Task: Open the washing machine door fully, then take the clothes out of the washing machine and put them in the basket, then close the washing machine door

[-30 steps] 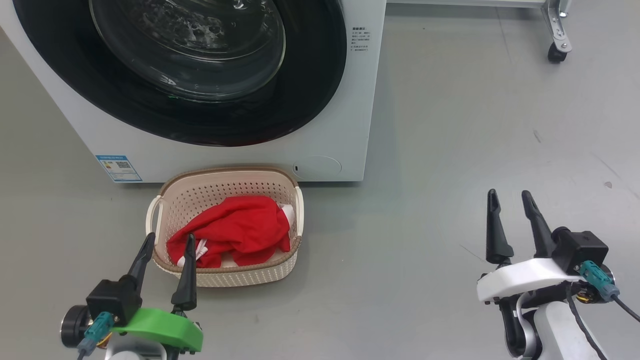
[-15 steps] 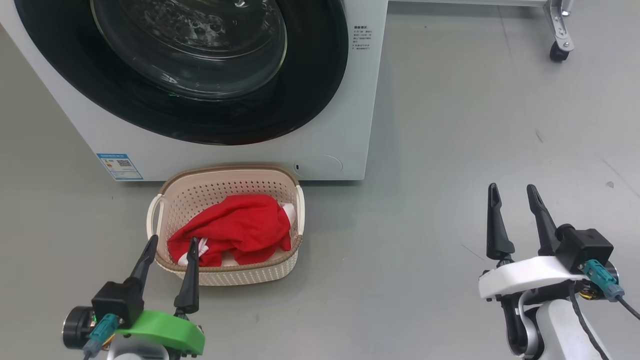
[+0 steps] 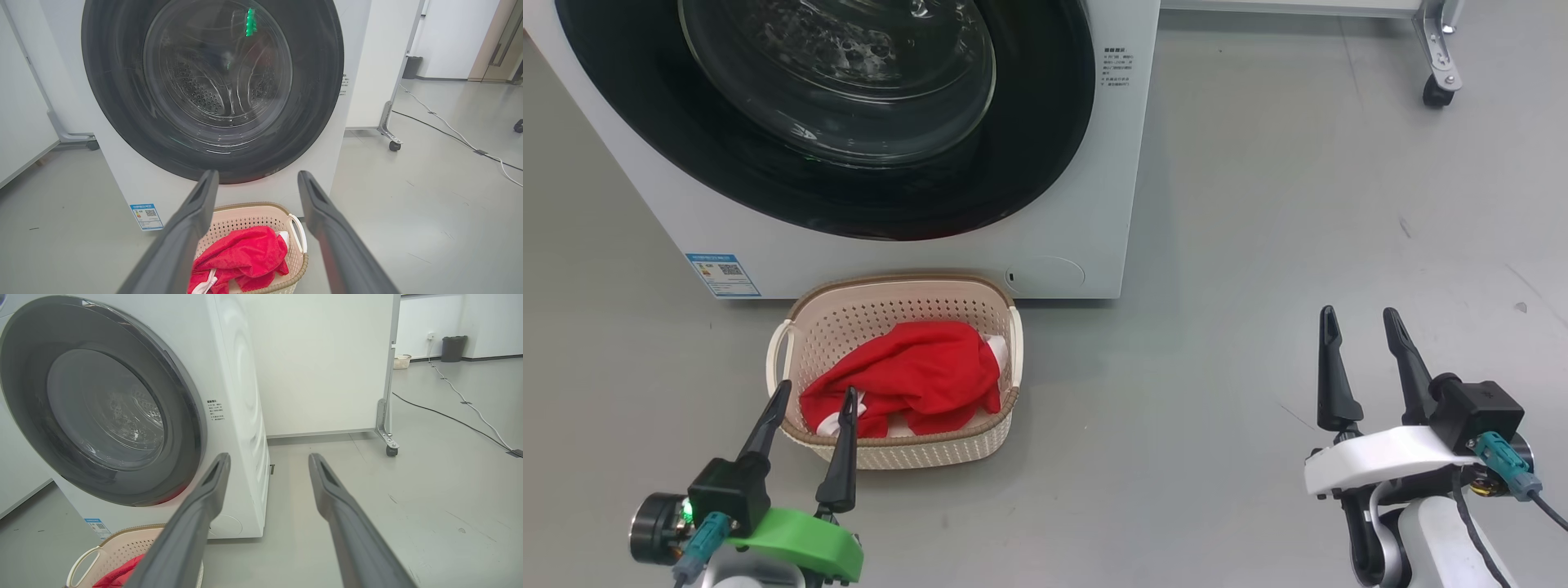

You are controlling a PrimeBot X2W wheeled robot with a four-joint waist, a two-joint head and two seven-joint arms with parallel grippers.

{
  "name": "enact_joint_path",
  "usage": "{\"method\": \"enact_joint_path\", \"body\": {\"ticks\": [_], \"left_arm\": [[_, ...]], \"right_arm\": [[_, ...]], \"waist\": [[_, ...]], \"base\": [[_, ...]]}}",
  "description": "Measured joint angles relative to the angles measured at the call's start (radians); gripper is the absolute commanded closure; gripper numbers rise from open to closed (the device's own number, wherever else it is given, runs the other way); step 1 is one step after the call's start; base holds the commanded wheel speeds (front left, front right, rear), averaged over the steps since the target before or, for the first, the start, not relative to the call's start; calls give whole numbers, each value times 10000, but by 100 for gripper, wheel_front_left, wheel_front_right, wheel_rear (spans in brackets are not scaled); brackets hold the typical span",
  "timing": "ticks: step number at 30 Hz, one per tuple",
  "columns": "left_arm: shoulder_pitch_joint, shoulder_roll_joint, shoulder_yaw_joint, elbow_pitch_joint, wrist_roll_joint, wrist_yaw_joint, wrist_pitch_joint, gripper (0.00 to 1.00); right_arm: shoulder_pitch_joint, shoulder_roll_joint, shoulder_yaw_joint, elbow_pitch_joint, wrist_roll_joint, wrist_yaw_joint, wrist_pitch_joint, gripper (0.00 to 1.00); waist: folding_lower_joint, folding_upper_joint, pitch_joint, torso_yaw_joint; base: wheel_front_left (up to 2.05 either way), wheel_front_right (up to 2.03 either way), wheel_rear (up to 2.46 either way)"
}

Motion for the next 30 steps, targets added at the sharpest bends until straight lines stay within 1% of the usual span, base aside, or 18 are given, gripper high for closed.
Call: {"method": "enact_joint_path", "body": {"ticks": [2,9,30], "left_arm": [[42,0,2,19,-19,-12,0,0],[149,-2,-21,96,-236,-180,0,0],[191,-19,153,58,-525,-272,0,0]], "right_arm": [[16,2,0,-8,-4,59,0,0],[173,12,27,-8,-59,69,0,0],[199,73,27,-8,-157,71,0,0]], "waist": [[0,0,-8,4],[0,0,-54,10],[0,0,-110,20]], "base": [[0,0,0],[0,0,0],[0,0,0]]}}
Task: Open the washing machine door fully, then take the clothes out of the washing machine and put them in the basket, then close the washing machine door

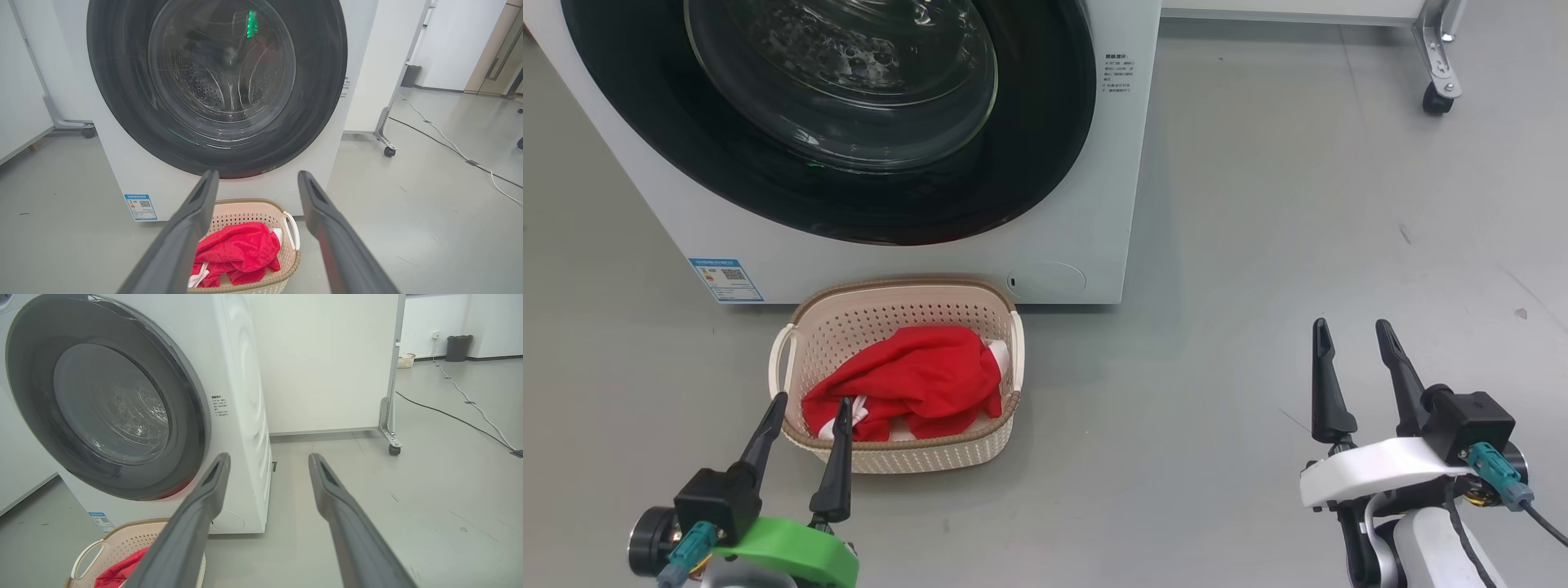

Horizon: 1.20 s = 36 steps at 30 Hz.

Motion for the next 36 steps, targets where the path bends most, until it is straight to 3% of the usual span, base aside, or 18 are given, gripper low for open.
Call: {"method": "enact_joint_path", "body": {"ticks": [18,19,26,36], "left_arm": [[4,-12,71,-54,-117,-17,0,0],[6,-19,44,29,-113,-12,2,100],[252,-136,-12,573,-155,-12,77,100],[244,-142,272,614,-1469,-12,441,100]], "right_arm": [[19,8,-2,8,0,82,0,0],[30,23,4,102,2,82,10,100],[512,167,31,614,71,82,12,100],[514,167,-63,562,1340,86,215,100]], "waist": [[0,0,-27,19],[0,0,-28,19],[0,0,-33,19],[0,0,-108,17]], "base": [[0,0,0],[0,0,0],[0,0,0],[0,0,0]]}}
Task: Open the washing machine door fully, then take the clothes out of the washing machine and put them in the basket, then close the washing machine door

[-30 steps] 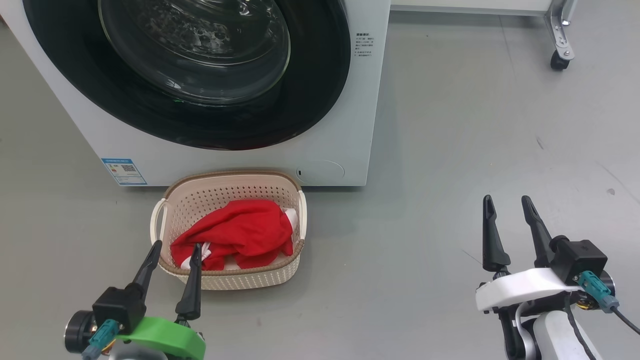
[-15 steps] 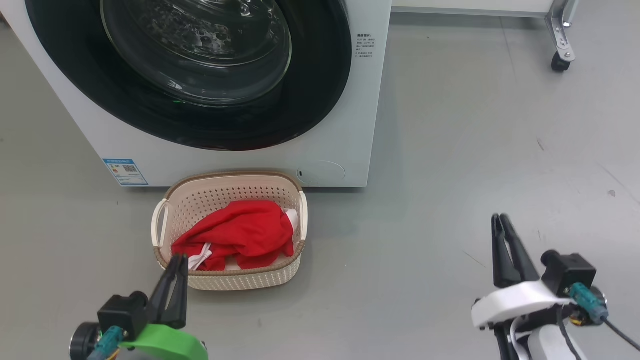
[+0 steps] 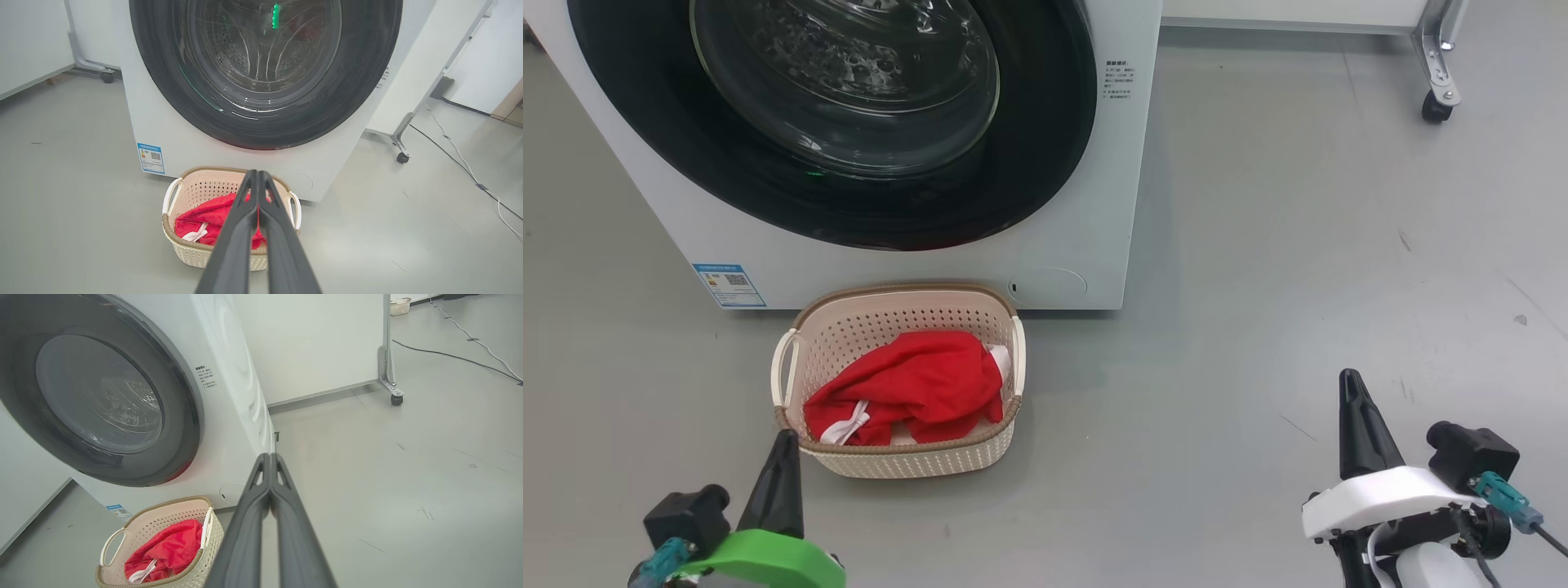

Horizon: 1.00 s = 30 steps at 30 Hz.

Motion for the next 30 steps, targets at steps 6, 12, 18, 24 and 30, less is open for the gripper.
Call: {"method": "enact_joint_path", "body": {"ticks": [6,12,18,24,30], "left_arm": [[-2,0,71,0,-965,-36,221,100],[-8,0,224,-4,-1772,-79,502,100],[-24,-2,370,-13,-2495,-90,723,100],[-31,-2,481,-42,-3267,-102,970,100],[-35,-2,646,-58,-4052,-165,1170,100]], "right_arm": [[0,-2,-165,-10,961,33,228,100],[-1,-2,-337,-12,1785,94,449,100],[-1,-21,-493,-10,2566,119,683,100],[-4,-59,-623,-4,3367,174,894,100],[-9,-88,-769,19,4138,201,1104,100]], "waist": [[0,0,-37,5],[0,0,-81,11],[0,0,-117,14],[0,0,-154,17],[0,0,-191,20]], "base": [[0,0,0],[0,0,0],[0,0,0],[0,0,0],[0,0,0]]}}
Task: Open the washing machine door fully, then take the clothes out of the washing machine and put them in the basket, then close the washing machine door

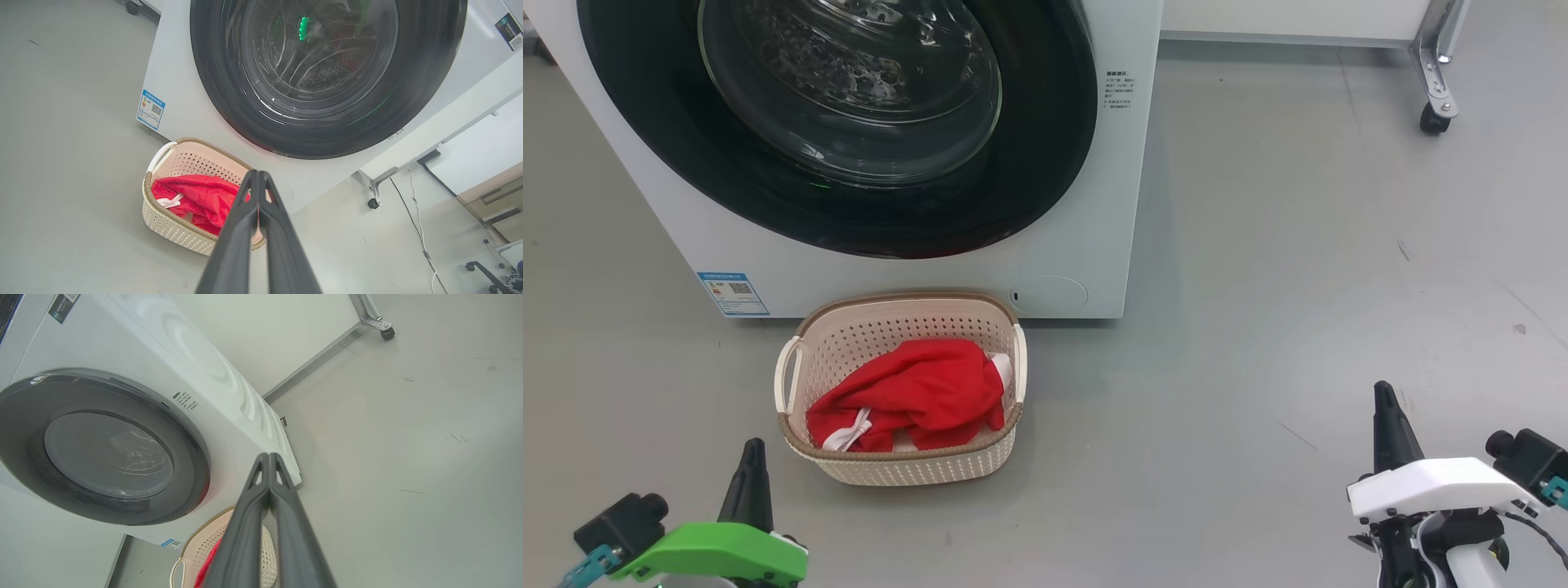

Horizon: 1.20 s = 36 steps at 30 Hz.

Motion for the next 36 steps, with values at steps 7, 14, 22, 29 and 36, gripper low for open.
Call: {"method": "enact_joint_path", "body": {"ticks": [7,14,22,29,36], "left_arm": [[-7,0,107,-23,-740,-13,247,100],[-16,0,272,-56,-1584,-44,470,100],[-26,0,426,-92,-2638,-90,769,100],[-115,0,591,-134,-3490,-130,1001,100],[-149,0,731,-198,-4433,-150,1239,100]], "right_arm": [[-10,-38,-134,25,752,12,176,100],[-34,-63,-284,71,1680,65,405,100],[-113,-96,-466,125,2679,140,677,100],[-142,-153,-625,171,3601,151,903,100],[-154,-165,-777,219,4464,232,1116,100]], "waist": [[0,0,-37,2],[0,0,-81,3],[0,0,-130,5],[0,0,-174,7],[0,0,-217,8]], "base": [[0,0,0],[0,0,0],[0,0,0],[0,0,0],[0,0,0]]}}
